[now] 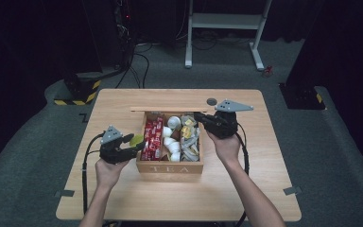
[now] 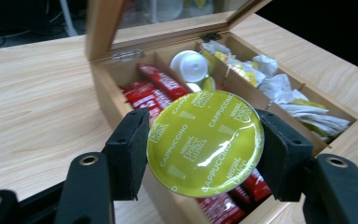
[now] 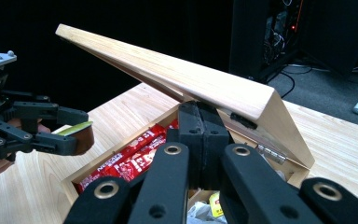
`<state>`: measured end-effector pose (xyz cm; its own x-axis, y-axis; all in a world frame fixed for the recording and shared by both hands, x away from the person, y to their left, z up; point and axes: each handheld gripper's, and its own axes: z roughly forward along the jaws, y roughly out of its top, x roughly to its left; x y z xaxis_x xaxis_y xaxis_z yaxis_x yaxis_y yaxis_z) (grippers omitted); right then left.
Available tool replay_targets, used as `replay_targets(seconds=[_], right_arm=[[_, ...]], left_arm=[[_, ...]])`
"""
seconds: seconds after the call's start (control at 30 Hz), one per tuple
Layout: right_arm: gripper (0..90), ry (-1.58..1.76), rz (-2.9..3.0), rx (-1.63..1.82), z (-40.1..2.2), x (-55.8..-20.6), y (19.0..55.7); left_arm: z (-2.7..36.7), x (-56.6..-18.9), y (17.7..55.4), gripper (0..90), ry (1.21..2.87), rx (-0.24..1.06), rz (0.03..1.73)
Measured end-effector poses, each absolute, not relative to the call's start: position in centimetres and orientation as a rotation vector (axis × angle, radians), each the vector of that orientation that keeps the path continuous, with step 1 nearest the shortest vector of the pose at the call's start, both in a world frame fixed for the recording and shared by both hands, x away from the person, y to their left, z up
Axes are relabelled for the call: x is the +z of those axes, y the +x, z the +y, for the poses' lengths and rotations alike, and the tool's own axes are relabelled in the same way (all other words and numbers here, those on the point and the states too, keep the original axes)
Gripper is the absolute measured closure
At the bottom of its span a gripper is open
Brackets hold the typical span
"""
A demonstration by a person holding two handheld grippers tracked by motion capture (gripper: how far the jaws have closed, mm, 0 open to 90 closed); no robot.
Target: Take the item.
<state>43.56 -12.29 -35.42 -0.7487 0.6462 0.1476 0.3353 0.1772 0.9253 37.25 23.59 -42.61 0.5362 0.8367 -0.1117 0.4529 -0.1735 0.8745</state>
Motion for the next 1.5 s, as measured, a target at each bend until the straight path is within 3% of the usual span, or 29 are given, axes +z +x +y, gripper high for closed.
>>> replay_targets(seconds=[0.77, 1.5], right_arm=[[90.0, 0.945, 2.173, 1.592, -12.2, -35.4, 43.5], [90.0, 0.948, 2.179, 1.597, -12.2, -35.5, 43.4]], left_arm=[[27.0, -44.7, 36.4, 40.4, 1.807, 0.635, 1.180], [27.0, -48.3, 37.3, 40.3, 1.877, 0.650, 1.257]])
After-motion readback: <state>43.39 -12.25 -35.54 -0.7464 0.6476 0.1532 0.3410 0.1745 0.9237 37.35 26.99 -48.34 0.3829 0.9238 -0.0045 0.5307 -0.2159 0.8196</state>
